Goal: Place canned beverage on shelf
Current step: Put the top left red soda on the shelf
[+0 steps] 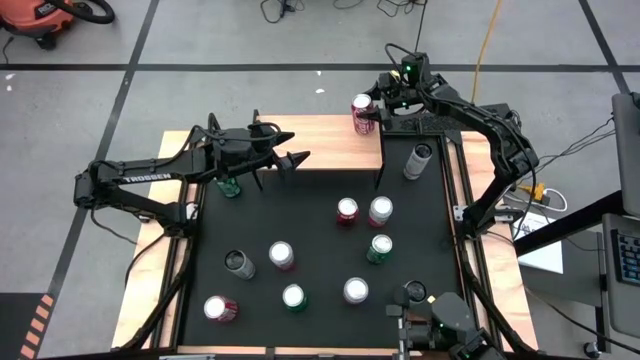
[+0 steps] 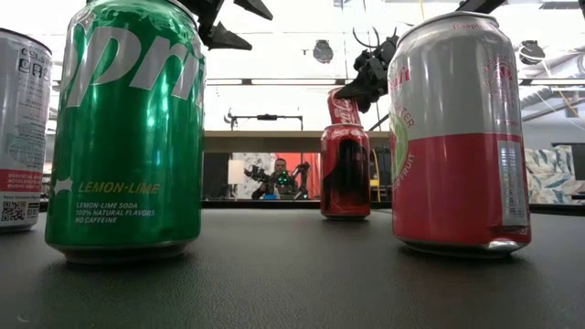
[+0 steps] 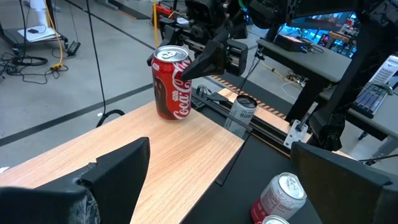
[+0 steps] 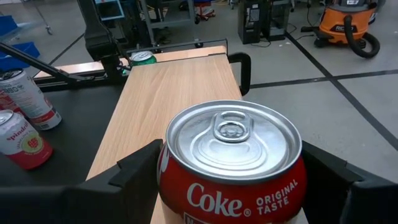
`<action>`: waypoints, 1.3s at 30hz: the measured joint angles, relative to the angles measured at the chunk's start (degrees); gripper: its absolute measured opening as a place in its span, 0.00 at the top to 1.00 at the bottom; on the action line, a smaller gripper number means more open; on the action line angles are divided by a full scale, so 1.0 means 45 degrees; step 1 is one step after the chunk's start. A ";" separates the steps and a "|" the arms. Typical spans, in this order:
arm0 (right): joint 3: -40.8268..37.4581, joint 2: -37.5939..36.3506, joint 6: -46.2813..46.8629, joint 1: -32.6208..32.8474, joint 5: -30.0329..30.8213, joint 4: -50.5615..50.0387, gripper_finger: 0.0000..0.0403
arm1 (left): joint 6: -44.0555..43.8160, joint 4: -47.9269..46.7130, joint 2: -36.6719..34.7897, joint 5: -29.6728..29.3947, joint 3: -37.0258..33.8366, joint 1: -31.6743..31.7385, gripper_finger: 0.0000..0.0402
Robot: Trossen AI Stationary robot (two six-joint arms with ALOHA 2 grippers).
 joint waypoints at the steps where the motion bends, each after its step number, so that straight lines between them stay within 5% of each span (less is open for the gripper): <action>1: 0.0000 0.0000 -0.0053 0.0000 -0.0003 -0.0020 0.32 | 0.0000 0.0000 -0.0001 0.0001 0.0000 0.0000 0.03; 39: 0.0010 -0.0034 -0.0429 0.0005 0.0347 -0.0596 0.22 | 0.0019 0.0000 0.0000 0.0005 0.0000 0.0000 0.03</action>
